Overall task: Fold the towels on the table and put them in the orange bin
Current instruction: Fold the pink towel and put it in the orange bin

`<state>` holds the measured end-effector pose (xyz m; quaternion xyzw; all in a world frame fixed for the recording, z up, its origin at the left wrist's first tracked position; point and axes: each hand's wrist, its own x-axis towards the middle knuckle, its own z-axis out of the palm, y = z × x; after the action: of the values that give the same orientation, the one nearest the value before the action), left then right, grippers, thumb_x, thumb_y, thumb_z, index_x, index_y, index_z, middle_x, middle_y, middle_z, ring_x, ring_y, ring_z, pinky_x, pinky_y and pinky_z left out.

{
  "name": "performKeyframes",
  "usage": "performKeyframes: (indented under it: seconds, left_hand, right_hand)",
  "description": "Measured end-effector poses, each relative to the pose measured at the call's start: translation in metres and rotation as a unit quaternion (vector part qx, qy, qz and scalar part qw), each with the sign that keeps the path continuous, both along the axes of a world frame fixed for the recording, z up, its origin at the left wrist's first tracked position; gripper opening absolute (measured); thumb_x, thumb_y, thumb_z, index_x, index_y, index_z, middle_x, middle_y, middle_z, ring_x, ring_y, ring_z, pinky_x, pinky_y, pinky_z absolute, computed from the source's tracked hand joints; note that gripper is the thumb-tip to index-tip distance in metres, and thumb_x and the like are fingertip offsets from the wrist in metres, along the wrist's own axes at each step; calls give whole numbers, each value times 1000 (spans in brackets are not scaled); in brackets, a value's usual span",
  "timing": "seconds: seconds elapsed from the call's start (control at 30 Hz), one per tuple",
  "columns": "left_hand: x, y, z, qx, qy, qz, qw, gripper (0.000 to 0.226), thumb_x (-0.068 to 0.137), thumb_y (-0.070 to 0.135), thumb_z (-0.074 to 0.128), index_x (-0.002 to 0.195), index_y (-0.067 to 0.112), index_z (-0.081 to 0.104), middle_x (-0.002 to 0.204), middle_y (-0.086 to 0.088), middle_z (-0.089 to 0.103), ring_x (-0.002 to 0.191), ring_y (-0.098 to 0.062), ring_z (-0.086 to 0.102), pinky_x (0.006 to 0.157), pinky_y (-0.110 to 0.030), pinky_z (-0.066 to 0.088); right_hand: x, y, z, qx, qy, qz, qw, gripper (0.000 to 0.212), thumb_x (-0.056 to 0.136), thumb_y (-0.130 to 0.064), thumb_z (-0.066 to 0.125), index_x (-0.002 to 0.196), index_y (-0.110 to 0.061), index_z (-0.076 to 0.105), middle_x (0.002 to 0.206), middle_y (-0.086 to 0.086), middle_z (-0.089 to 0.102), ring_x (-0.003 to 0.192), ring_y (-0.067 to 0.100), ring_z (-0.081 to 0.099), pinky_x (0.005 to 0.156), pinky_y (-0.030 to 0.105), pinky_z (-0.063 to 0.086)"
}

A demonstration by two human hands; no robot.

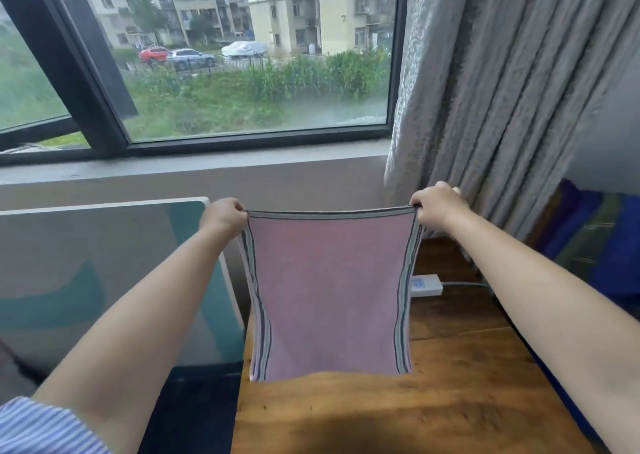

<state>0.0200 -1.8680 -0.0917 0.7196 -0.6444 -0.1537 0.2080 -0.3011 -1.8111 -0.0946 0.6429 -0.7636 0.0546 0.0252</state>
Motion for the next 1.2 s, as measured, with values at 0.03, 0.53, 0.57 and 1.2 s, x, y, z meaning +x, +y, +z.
performKeyframes:
  seconds: [0.03,0.53,0.57,1.2]
  left_hand:
    - [-2,-1,-3,20,-5,6,1000,23,88,7,44,102,4,63,108,-17,65,97,-32,59,82,-33,48]
    - [-1,-21,-73,-151,63,-5,986,20,87,1,47,100,-5,61,105,-25,59,100,-35,53,80,-25,32]
    - [5,-12,-90,-128,46,-31,990,19,87,-1,48,99,-6,61,103,-25,59,99,-35,53,80,-25,33]
    - [21,140,-270,429,-392,-408,704,20,83,-5,41,71,8,50,72,-8,43,66,-22,38,65,-28,32]
  right_hand:
    - [1,-3,-5,7,10,1,1000,35,86,-8,44,114,-20,61,120,9,59,120,29,38,99,37,31]
    - [-9,-45,-67,-267,-89,101,954,22,74,11,50,86,10,68,87,28,67,87,45,58,79,44,47]
    - [-9,-33,-80,-255,-76,121,956,19,71,10,52,80,10,69,81,28,67,82,45,60,76,46,50]
    - [36,159,-297,359,111,271,886,27,82,-15,49,107,-10,55,116,8,55,108,25,47,83,31,37]
